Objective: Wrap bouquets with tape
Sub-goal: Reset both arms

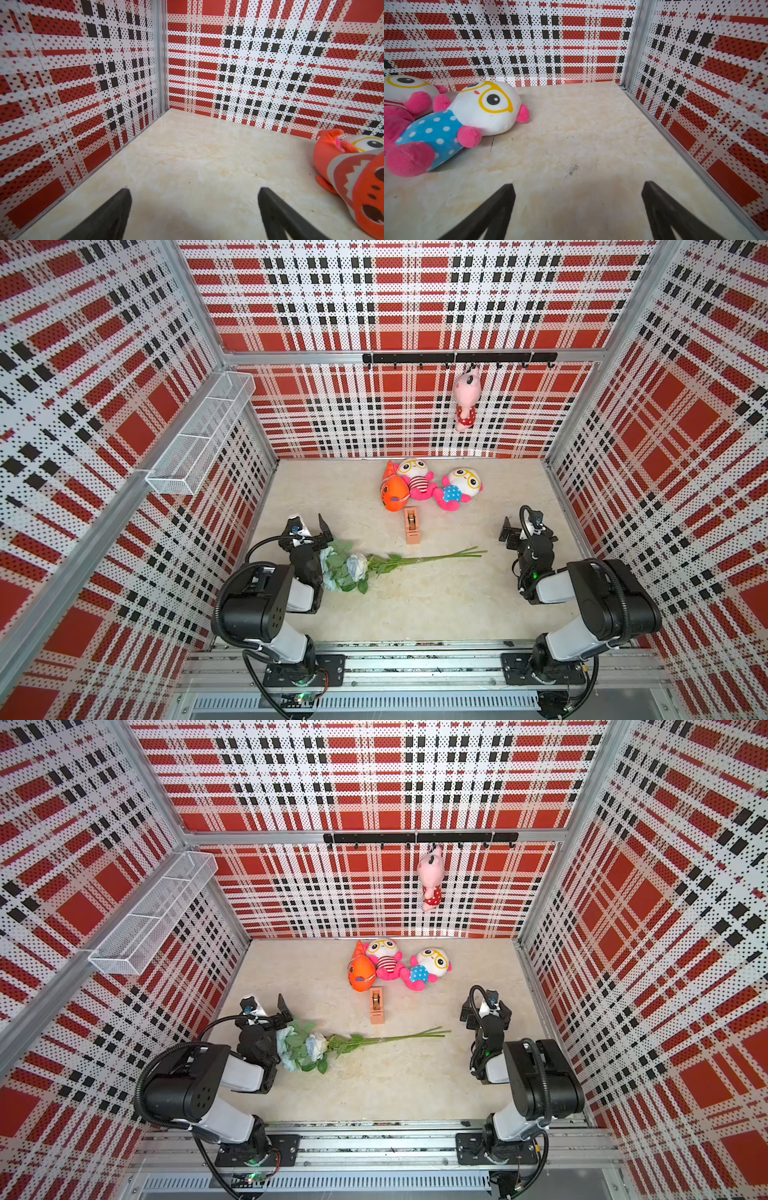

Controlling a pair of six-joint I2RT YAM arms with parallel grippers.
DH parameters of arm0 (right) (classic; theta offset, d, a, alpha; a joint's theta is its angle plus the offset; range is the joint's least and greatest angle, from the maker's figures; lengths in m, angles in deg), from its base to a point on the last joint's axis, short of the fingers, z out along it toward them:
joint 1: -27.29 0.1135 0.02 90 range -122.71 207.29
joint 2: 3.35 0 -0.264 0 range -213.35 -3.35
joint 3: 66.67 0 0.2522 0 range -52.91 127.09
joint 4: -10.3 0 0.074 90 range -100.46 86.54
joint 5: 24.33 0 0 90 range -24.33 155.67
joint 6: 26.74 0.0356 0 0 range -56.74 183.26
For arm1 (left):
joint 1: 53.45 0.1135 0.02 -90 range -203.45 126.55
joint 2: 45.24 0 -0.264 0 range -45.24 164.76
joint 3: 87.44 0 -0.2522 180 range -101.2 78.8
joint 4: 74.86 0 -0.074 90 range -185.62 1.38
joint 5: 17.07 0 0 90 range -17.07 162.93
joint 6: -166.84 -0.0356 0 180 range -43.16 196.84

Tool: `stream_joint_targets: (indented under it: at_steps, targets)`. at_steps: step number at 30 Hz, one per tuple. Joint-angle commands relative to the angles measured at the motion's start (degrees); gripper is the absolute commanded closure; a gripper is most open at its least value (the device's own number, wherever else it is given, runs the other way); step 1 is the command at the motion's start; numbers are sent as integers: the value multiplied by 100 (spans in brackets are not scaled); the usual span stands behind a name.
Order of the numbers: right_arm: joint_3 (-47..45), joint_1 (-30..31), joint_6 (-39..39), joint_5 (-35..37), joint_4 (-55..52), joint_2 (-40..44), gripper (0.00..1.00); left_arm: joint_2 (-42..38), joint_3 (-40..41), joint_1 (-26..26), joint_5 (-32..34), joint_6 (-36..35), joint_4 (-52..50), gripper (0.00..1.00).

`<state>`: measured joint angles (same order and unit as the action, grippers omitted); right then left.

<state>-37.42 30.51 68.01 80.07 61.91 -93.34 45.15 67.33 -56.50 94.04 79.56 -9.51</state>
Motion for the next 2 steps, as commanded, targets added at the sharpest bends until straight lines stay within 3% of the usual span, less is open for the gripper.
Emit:
stream_joint_targets:
  at_steps: [1, 2]
  targets:
    - [124, -23, 2, -13, 117, -33, 0, -1, -14, 5, 87, -8, 236, 2]
    - [75, -32, -7, -34, 177, -5, 0, 3, -21, 9, 87, -6, 237, 2]
